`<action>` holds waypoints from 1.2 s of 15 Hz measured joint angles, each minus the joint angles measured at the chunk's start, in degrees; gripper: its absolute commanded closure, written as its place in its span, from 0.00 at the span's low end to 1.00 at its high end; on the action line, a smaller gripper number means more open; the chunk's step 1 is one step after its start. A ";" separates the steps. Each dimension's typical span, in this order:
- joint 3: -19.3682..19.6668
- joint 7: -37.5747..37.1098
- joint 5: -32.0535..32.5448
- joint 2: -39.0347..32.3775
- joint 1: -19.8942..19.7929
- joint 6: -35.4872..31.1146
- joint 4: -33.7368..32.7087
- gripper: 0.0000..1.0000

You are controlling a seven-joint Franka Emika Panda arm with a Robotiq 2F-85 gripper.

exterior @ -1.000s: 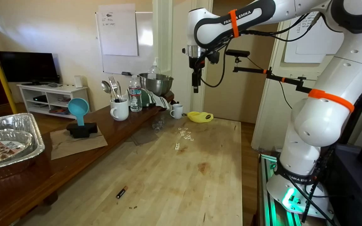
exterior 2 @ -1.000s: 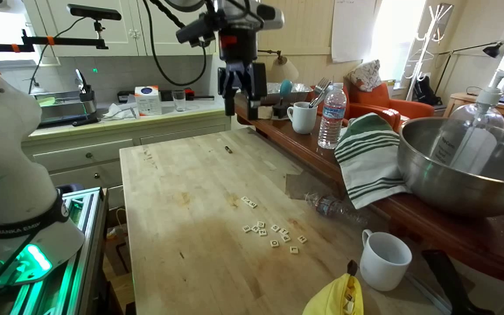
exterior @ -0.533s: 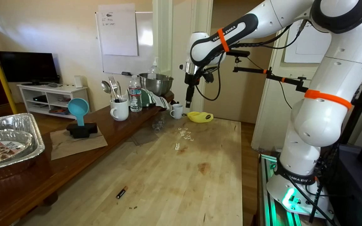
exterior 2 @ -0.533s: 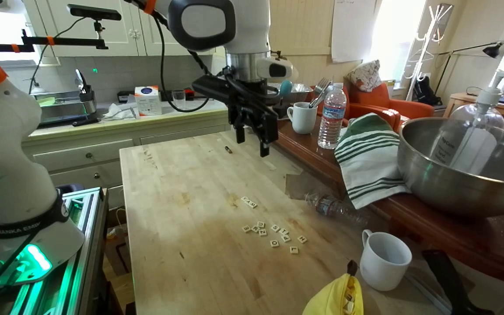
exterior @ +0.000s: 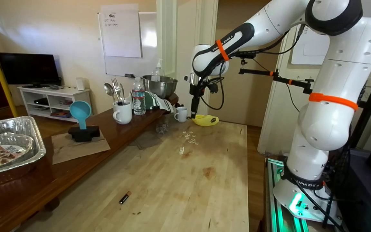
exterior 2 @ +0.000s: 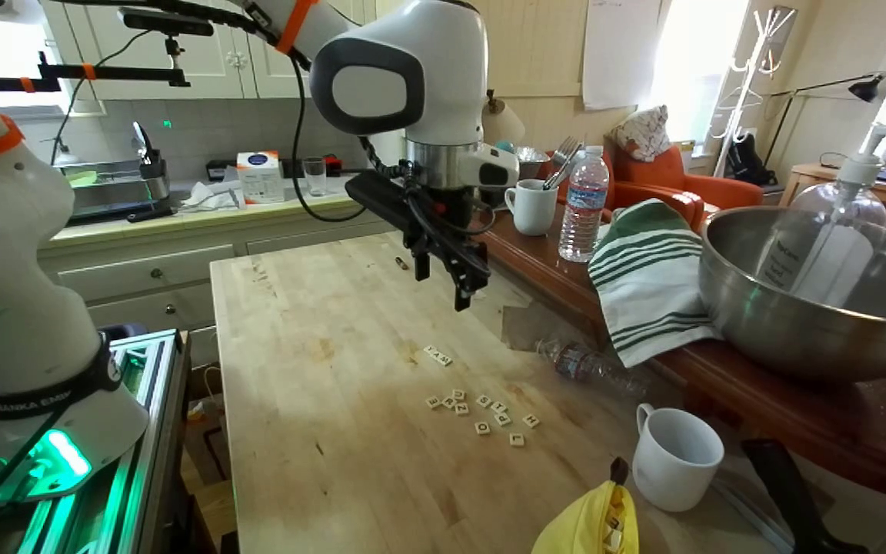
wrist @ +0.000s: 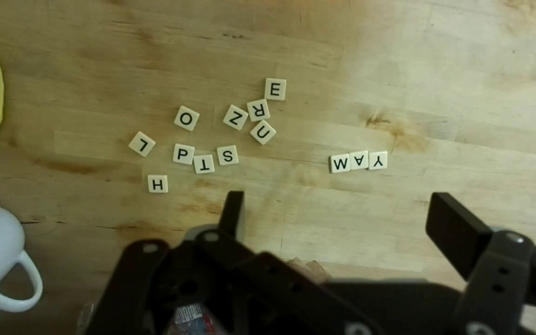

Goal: Put a litter block into the line of letter blocks

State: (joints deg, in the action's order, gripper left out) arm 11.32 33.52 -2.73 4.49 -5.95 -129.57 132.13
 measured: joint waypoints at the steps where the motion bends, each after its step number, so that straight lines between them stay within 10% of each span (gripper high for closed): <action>1: 0.00 -0.10 0.00 -0.04 0.00 0.00 -0.08 0.00; 8: -0.65 -0.79 0.13 -3.36 0.00 -2.04 0.09 0.00; 9: -0.73 -1.00 0.13 -4.64 0.00 -3.94 0.12 0.25; 18: -1.17 -1.20 0.06 -14.00 -1.98 -15.97 -0.27 0.87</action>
State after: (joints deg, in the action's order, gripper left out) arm 10.15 32.32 -2.66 -9.51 -7.93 -145.53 131.85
